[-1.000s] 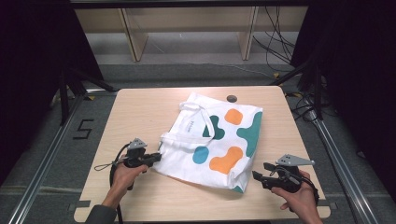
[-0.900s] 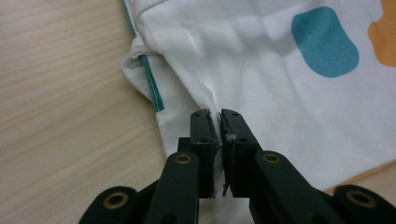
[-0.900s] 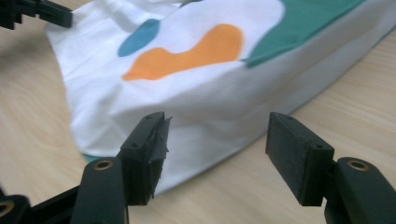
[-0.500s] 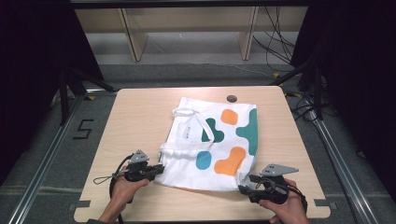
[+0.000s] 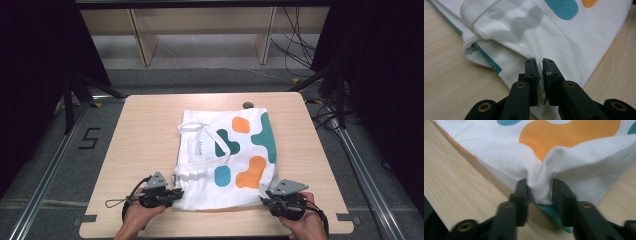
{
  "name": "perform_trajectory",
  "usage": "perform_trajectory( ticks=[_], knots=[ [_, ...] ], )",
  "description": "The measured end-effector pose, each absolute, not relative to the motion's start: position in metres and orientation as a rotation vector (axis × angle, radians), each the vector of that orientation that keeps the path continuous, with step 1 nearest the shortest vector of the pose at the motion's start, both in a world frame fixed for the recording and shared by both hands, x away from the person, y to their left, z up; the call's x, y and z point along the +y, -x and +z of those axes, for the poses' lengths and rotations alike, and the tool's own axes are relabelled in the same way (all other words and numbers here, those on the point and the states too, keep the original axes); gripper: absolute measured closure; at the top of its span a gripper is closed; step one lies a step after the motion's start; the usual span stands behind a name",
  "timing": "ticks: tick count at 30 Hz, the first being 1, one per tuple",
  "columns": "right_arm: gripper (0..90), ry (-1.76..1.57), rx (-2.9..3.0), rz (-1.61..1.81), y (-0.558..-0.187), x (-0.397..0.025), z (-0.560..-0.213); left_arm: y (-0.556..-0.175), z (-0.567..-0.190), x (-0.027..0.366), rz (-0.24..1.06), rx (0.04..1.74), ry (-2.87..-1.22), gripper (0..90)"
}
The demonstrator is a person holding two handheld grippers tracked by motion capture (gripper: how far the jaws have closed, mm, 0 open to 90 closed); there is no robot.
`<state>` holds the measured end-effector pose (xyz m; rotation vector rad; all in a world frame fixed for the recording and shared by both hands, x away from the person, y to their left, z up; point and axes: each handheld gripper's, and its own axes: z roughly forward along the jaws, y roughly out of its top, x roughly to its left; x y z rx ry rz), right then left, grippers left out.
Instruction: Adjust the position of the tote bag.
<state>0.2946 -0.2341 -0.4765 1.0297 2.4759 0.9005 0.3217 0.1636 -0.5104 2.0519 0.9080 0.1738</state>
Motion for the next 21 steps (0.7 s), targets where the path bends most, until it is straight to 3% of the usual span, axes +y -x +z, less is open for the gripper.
perform_trajectory(
  ticks=[10,21],
  knots=[
    [77.9,-1.001,2.371,0.765,-0.320,-0.265,-0.476,-0.298,-0.512,0.102,0.143,0.768,-2.133,81.4],
    [77.7,-1.039,2.301,0.691,-0.390,-0.290,-0.478,-0.300,-0.512,0.027,0.141,0.677,-2.130,78.5]
  ],
)
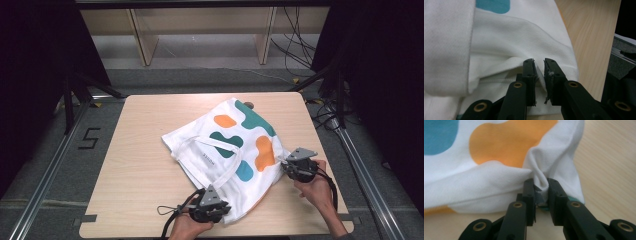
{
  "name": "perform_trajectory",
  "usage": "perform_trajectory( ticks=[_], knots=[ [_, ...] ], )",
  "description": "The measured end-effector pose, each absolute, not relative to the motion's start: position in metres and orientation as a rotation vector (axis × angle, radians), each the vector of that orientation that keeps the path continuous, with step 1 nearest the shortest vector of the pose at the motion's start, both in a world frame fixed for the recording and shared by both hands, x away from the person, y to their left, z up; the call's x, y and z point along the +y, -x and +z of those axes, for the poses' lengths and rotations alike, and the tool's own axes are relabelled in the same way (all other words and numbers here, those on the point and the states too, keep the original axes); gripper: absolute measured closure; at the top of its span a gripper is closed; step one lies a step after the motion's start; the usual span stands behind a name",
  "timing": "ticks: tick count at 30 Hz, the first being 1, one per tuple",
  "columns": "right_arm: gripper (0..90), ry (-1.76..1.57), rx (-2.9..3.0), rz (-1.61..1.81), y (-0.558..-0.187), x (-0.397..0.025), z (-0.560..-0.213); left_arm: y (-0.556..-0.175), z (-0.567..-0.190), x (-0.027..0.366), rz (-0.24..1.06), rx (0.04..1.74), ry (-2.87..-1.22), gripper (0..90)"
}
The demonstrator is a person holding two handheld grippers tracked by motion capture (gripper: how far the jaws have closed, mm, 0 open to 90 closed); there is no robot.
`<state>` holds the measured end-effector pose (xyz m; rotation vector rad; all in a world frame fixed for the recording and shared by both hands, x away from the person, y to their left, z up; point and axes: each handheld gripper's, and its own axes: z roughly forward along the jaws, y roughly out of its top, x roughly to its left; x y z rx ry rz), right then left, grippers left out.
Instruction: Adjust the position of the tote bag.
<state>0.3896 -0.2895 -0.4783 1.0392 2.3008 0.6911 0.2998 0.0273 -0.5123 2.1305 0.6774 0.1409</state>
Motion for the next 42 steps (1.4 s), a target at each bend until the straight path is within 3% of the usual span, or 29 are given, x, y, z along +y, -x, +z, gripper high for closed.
perform_trajectory(
  ticks=[5,8,10,13,18,23,29,35,42],
  knots=[
    [70.6,-1.082,2.198,0.698,-0.410,-0.305,-0.483,-0.308,-0.514,-0.006,0.130,0.639,-2.131,77.4],
    [55.4,-1.160,2.174,0.710,-0.410,-0.313,-0.480,-0.307,-0.508,-0.009,0.119,0.606,-2.125,70.8],
    [46.6,-1.198,2.146,0.723,-0.403,-0.317,-0.474,-0.304,-0.500,-0.001,0.074,0.585,-2.098,64.4],
    [41.8,-1.245,2.120,0.826,-0.383,-0.313,-0.463,-0.300,-0.484,0.024,0.030,0.584,-2.076,53.0],
    [37.5,-1.191,2.227,0.980,-0.339,-0.275,-0.453,-0.305,-0.470,0.065,0.136,0.635,-2.035,42.5],
    [39.5,-1.097,2.366,1.024,-0.318,-0.230,-0.459,-0.322,-0.471,0.122,0.344,0.823,-2.051,38.5],
    [44.6,-0.958,2.489,1.066,-0.304,-0.192,-0.469,-0.339,-0.486,0.166,0.485,0.974,-2.106,35.3],
    [51.9,-0.837,2.563,0.956,-0.294,-0.162,-0.482,-0.345,-0.491,0.194,0.531,1.090,-2.113,31.2],
    [76.1,-0.754,2.601,0.812,-0.290,-0.160,-0.489,-0.348,-0.495,0.205,0.562,1.162,-2.069,29.8]
  ],
)
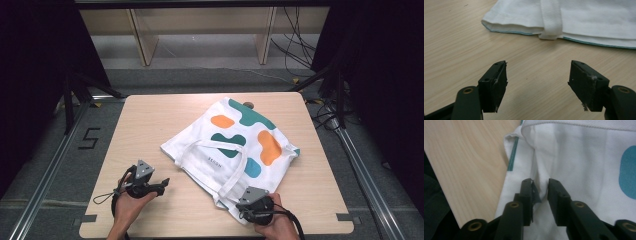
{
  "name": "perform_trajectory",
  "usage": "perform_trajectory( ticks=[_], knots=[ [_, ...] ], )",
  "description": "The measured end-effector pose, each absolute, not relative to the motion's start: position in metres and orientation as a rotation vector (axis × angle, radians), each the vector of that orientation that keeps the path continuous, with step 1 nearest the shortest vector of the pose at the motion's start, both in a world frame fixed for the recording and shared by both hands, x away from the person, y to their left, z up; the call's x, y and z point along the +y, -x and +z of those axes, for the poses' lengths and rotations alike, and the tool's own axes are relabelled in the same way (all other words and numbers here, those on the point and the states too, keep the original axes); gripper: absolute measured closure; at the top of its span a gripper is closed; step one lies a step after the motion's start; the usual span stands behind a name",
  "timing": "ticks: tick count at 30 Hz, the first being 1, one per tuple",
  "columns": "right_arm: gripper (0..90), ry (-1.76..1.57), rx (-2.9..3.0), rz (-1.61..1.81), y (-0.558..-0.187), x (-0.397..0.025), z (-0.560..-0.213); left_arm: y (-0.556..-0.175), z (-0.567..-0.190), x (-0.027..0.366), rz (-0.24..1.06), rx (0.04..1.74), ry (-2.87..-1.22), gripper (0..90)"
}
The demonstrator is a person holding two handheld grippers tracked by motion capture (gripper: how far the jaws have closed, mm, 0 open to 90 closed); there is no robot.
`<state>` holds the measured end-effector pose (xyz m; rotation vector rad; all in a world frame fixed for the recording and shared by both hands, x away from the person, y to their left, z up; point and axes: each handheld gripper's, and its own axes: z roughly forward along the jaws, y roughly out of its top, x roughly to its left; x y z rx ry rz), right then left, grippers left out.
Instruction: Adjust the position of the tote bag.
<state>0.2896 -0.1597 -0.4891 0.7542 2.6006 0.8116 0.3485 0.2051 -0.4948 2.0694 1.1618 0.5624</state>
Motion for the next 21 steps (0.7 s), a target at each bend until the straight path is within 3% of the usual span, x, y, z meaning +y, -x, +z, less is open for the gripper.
perform_trajectory(
  ticks=[6,14,21],
  knots=[
    [85.7,-0.718,2.567,0.760,-0.289,-0.193,-0.484,-0.350,-0.495,0.210,0.592,1.181,-2.079,27.6],
    [87.8,-0.821,2.482,0.754,-0.289,-0.240,-0.472,-0.351,-0.498,0.195,0.625,1.129,-2.140,27.5],
    [89.0,-0.827,2.418,0.832,-0.295,-0.255,-0.460,-0.359,-0.505,0.174,0.623,1.089,-2.180,27.6]
  ],
)
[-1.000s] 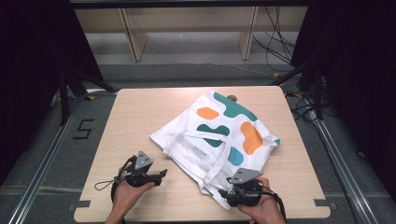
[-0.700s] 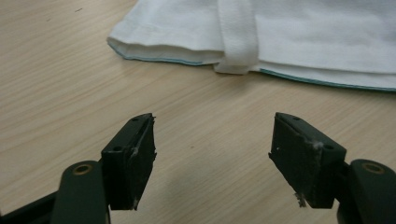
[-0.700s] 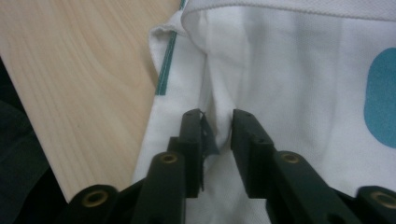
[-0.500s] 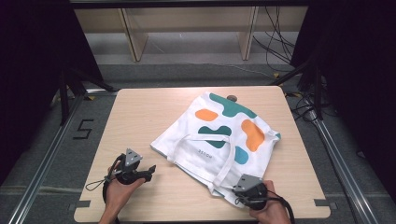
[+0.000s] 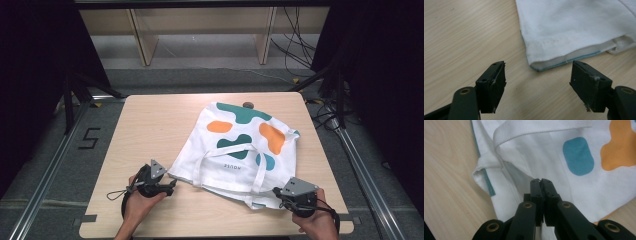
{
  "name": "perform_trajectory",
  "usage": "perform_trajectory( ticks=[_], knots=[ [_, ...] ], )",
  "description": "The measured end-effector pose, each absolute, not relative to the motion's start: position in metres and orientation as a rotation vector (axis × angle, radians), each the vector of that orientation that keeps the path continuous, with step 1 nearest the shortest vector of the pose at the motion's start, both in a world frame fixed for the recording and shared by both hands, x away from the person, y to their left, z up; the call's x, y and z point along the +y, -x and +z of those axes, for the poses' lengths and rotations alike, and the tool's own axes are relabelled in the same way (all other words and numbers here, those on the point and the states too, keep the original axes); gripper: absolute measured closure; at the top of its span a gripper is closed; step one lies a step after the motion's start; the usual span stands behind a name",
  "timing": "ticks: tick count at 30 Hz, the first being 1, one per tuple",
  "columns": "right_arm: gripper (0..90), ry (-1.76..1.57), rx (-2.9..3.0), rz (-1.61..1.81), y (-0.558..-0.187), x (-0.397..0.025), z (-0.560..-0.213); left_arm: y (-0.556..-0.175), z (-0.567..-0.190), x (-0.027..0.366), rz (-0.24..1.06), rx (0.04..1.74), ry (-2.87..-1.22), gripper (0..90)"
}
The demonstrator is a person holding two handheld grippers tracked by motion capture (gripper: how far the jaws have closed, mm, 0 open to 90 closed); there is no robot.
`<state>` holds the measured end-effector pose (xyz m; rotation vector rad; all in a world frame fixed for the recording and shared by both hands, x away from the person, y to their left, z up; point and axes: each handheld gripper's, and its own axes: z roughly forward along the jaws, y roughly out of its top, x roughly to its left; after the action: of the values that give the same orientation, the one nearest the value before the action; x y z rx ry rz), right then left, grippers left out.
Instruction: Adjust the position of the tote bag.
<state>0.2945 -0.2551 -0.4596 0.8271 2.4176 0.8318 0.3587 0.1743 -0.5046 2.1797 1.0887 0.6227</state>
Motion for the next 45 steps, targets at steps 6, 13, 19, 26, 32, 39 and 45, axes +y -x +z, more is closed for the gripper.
perform_trajectory(
  ticks=[6,13,19,26,32,39,45],
  knots=[
    [89.1,-0.807,2.394,0.851,-0.298,-0.259,-0.454,-0.374,-0.513,0.166,0.601,1.102,-2.198,25.8],
    [89.1,-0.836,2.368,0.858,-0.301,-0.264,-0.451,-0.370,-0.510,0.161,0.573,1.052,-2.215,28.1],
    [89.1,-0.867,2.335,0.861,-0.303,-0.274,-0.451,-0.363,-0.509,0.172,0.567,1.112,-2.227,31.1],
    [89.0,-0.866,2.343,0.866,-0.305,-0.276,-0.452,-0.370,-0.509,0.175,0.578,1.143,-2.216,29.7],
    [88.3,-0.881,2.343,0.887,-0.305,-0.277,-0.455,-0.370,-0.506,0.168,0.610,1.100,-2.182,30.5],
    [81.3,-0.881,2.362,0.846,-0.300,-0.273,-0.458,-0.371,-0.507,0.147,0.666,0.984,-2.247,31.2],
    [71.3,-0.919,2.424,0.787,-0.293,-0.267,-0.466,-0.379,-0.506,0.141,0.681,0.872,-2.251,53.6]
  ],
)
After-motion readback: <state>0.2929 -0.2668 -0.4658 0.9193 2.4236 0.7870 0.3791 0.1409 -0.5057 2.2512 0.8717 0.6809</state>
